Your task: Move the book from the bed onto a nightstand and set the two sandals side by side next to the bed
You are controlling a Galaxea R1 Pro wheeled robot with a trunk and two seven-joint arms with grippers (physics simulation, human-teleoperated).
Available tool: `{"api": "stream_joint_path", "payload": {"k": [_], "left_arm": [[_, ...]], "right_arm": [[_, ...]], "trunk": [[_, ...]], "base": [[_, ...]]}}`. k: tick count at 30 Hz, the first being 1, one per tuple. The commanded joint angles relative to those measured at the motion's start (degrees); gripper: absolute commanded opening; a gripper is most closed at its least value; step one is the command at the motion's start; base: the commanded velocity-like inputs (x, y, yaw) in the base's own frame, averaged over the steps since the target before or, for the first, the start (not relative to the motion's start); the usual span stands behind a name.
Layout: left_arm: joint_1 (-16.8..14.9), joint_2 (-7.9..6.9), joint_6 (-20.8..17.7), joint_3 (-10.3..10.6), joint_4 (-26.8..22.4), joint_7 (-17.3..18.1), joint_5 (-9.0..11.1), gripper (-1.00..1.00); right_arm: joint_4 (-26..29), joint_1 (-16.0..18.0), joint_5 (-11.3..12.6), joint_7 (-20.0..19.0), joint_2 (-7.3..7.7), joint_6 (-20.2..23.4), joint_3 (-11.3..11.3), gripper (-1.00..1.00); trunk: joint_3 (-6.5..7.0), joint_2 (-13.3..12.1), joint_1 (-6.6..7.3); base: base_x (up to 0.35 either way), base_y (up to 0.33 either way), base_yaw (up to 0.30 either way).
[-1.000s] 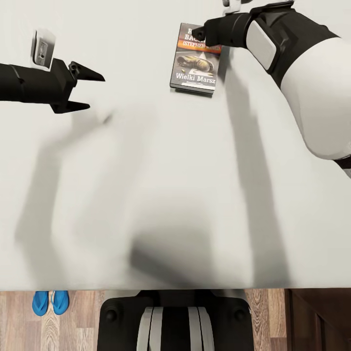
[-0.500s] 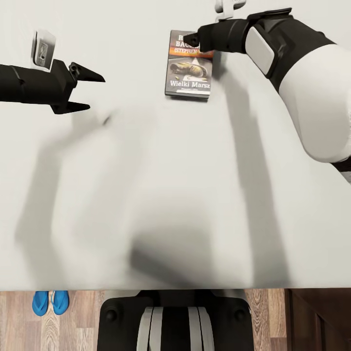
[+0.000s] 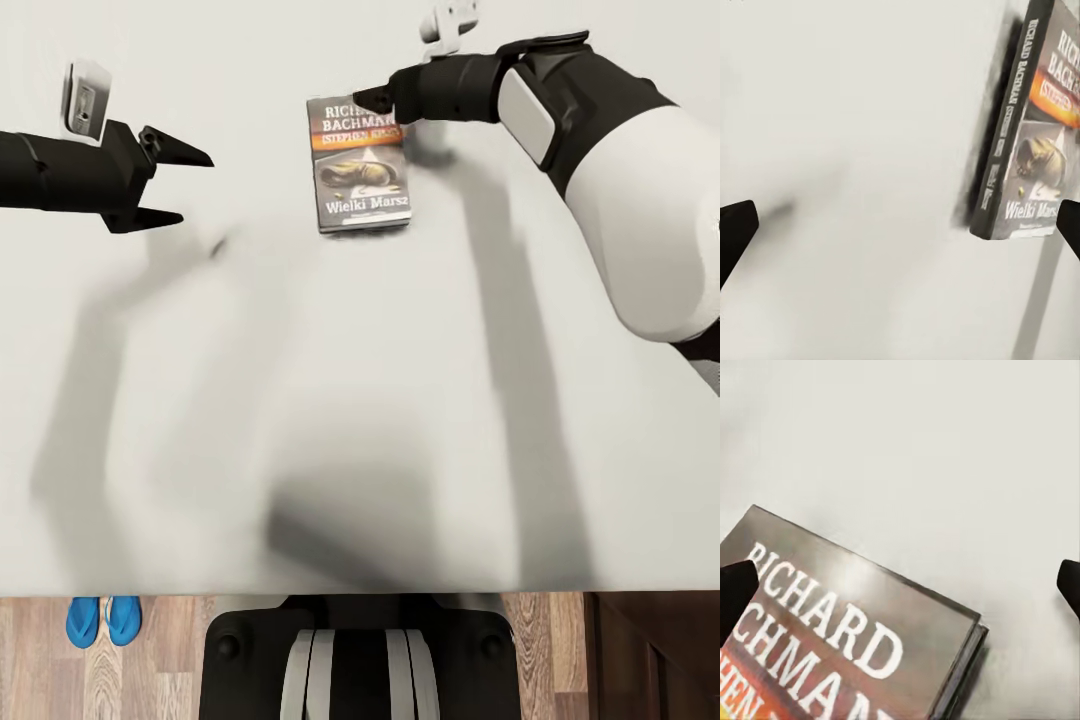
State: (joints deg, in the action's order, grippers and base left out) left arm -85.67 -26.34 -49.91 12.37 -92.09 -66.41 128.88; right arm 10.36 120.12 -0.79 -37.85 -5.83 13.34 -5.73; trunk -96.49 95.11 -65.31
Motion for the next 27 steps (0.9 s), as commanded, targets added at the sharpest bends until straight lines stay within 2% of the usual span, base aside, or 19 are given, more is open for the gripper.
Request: {"api": "stream_joint_path", "payload": {"k": [1, 6, 9, 10, 17, 21, 27], "left_arm": [[-0.07, -0.02, -0.10, 0.01, -0.02, -0.57, 0.49, 1.00], [-0.14, -0.02, -0.10, -0.10, -0.02, -0.57, 0.49, 1.00], [-0.18, -0.02, -0.10, -0.17, -0.02, -0.57, 0.49, 1.00], [-0.23, -0.02, -0.10, -0.21, -0.02, -0.57, 0.49, 1.00], [-0.34, -0.02, -0.10, -0.23, -0.01, -0.57, 0.49, 1.00], [-0.36, -0.02, -0.10, -0.32, -0.01, -0.57, 0.49, 1.00], [-0.37, -0.06, -0.08, -0.39, -0.02, -0.58, 0.49, 1.00]], "right_arm": [[-0.61, -0.05, -0.40, -0.85, -0.04, 0.84, -0.80, 1.00], [-0.59, -0.30, -0.61, -3.10, -0.12, 0.83, -0.94, 1.00], [-0.54, -0.48, -1.59, -4.35, -0.13, 0.82, -1.03, 1.00], [-0.35, -0.60, -4.11, -7.59, -0.14, 0.87, -1.04, 1.00], [-0.07, -0.69, -7.63, -13.34, -0.15, 0.83, -1.04, 1.00], [0.00, -0.97, -8.65, -16.54, -0.24, 0.87, -0.99, 1.00], [0.06, -2.22, -9.26, -17.56, -0.32, 0.88, -1.04, 1.00]], "trunk": [[-0.03, 0.01, -0.01], [-0.03, 0.01, -0.01], [-0.03, 0.01, -0.01], [-0.03, 0.01, -0.01], [-0.03, 0.01, -0.01], [-0.03, 0.01, -0.01], [-0.03, 0.01, -0.01]], "base": [[0.000, 0.000, 0.000], [0.000, 0.000, 0.000], [0.000, 0.000, 0.000], [0.000, 0.000, 0.000], [0.000, 0.000, 0.000], [0.000, 0.000, 0.000], [0.000, 0.000, 0.000]]}}
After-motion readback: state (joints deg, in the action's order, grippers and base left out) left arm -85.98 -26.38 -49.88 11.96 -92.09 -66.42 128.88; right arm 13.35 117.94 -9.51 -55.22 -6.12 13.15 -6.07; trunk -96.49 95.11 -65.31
